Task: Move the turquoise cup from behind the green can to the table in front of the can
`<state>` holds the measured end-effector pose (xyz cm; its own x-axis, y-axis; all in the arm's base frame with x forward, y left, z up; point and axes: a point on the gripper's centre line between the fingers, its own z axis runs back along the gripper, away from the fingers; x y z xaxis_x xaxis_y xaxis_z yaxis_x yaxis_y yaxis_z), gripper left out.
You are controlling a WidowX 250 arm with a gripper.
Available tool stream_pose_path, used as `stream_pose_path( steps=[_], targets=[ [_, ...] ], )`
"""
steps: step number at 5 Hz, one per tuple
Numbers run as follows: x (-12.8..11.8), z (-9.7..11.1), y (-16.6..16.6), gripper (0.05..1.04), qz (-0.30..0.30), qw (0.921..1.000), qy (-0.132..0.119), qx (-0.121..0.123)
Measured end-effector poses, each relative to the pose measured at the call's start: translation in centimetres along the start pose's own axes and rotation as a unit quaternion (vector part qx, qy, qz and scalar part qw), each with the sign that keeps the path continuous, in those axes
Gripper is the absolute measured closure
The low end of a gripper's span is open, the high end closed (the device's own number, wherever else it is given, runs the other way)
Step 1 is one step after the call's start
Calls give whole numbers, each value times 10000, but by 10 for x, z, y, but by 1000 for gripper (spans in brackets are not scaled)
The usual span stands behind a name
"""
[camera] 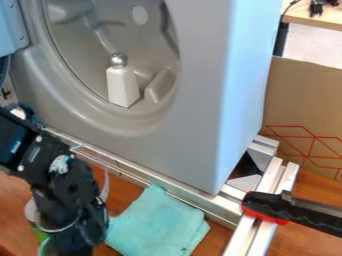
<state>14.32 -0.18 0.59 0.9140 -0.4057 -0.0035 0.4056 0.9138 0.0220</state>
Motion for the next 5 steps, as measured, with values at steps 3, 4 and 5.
stream_pose_path(
  steps=[3, 4, 5],
  targets=[
    [17, 55, 17, 75, 592, 9978, -185, 241],
    [54, 71, 26, 79, 636, 9966, -493, 160],
    [72, 76, 34, 80, 748, 9957, -515, 168]
  ],
)
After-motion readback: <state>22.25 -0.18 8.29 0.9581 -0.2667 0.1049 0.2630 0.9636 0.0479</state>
